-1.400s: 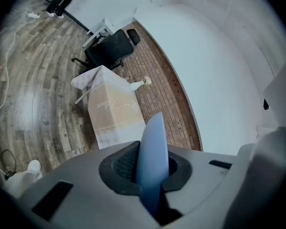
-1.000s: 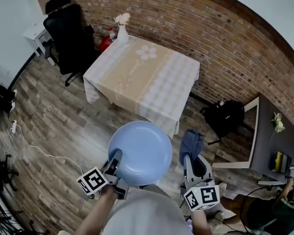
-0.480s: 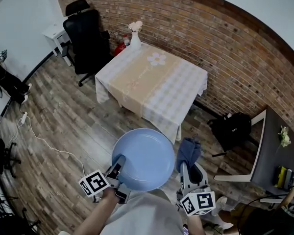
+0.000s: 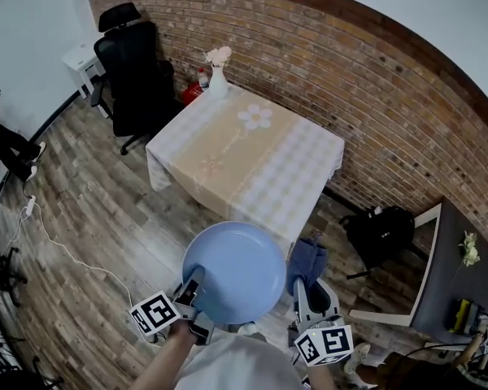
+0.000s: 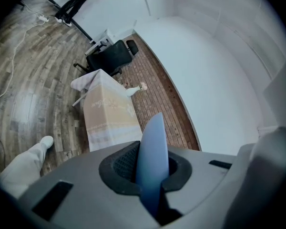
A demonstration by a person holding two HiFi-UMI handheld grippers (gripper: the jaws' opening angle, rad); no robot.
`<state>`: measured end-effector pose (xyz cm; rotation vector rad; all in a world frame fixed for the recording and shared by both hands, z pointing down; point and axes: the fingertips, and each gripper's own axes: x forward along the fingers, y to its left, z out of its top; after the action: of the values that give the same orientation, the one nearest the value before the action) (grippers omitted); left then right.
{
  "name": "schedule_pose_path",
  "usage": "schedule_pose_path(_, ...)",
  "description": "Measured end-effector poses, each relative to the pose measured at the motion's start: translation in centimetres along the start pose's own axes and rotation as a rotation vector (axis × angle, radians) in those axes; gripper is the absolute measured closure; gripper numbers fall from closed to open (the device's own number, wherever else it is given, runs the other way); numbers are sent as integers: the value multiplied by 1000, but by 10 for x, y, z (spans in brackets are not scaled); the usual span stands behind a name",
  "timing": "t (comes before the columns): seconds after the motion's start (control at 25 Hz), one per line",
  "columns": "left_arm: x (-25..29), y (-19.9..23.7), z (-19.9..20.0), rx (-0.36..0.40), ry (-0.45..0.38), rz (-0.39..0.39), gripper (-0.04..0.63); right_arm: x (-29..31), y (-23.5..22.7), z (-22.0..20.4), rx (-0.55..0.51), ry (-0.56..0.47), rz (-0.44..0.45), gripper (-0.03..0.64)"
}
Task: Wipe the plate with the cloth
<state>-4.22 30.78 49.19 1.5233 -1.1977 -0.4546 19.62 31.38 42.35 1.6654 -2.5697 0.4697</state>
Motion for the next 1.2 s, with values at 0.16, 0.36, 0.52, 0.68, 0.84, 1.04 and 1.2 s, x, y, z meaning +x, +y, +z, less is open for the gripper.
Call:
schedule_pose_path(0.16, 62, -4, 44, -33, 33, -33, 548, 64, -16, 22, -5, 8, -43, 534)
schedule_pose_path(0.36, 133, -8, 112, -19, 94, -48, 548, 149, -17, 55, 34, -2, -83, 534)
schedule_pose_path(0.52, 185, -13, 165, -5, 129, -66, 548, 215, -13, 80, 26, 0, -101, 534)
schedule_pose_path(0.68, 229, -17, 202, 6, 162, -95, 548, 268, -16, 96, 11, -3, -120, 534)
schedule_pose_path(0.84, 267, -20, 220, 11, 193, -100, 548, 309, -22, 107, -2, 8, -118, 534)
schedule_pose_path(1.04, 303, -36, 226, 19, 195, -117, 548, 343, -38, 115, -11, 40, -89, 534)
schedule_pose_path(1.2, 325, -48, 234, 17, 178, -127, 548, 367, -41, 124, -17, 58, -32, 534)
